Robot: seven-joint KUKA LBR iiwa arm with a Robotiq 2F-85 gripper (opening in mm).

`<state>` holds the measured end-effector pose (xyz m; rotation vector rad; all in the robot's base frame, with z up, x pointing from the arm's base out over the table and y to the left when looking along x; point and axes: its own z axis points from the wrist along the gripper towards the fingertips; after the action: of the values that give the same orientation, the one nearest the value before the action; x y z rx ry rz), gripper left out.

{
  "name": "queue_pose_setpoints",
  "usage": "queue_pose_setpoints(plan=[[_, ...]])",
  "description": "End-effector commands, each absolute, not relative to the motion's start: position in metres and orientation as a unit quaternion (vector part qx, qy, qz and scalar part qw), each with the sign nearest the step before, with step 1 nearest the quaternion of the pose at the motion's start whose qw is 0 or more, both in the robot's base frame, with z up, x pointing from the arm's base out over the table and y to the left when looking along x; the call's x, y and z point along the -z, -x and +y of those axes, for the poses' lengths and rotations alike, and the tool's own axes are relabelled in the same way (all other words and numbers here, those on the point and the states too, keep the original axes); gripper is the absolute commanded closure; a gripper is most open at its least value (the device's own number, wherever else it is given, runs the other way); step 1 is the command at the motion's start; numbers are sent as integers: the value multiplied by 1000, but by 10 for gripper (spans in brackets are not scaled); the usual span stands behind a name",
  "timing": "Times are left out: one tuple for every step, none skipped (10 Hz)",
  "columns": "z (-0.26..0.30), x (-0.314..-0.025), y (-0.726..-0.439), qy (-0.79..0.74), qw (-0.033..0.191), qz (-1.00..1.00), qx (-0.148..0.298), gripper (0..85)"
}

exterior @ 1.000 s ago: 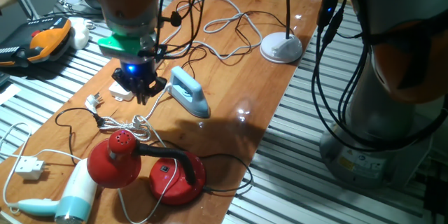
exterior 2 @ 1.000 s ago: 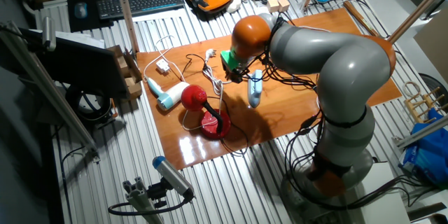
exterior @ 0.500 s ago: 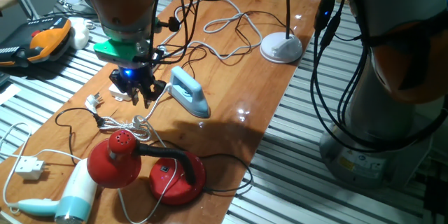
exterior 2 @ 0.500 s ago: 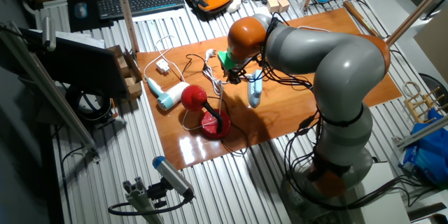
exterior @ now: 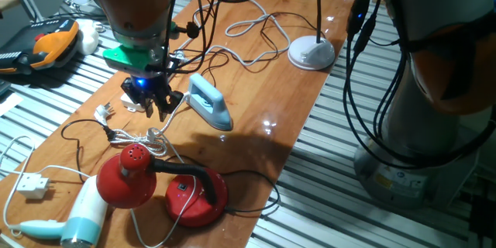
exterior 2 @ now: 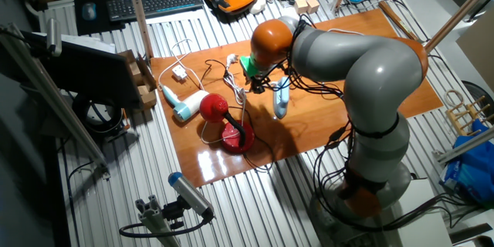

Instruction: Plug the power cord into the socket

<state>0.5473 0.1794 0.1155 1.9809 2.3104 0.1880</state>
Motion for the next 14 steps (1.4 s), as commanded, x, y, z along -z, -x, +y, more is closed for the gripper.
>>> queue_pose_setpoints(plan=[[179,-113,-548,-650,46,756,-62,510],[179,-112,-548,-651,46,755,-62,510],[179,-110,-548,-652,44,754,-61,340],[179,-108,-549,-652,43,755,-62,340],[179,-105,-549,-648,43,758,-63,340],[179,-102,-549,-646,43,760,-64,340],[179,-98,-549,-645,42,760,-66,340],[181,-96,-549,-645,39,760,-69,340],[183,-92,-550,-646,43,759,-68,340],[185,-88,-550,-646,47,759,-68,510],[187,-86,-550,-646,46,759,-69,510],[188,-85,-550,-646,47,759,-68,510],[188,-84,-550,-646,46,759,-69,510],[188,-84,-550,-647,47,758,-69,510]])
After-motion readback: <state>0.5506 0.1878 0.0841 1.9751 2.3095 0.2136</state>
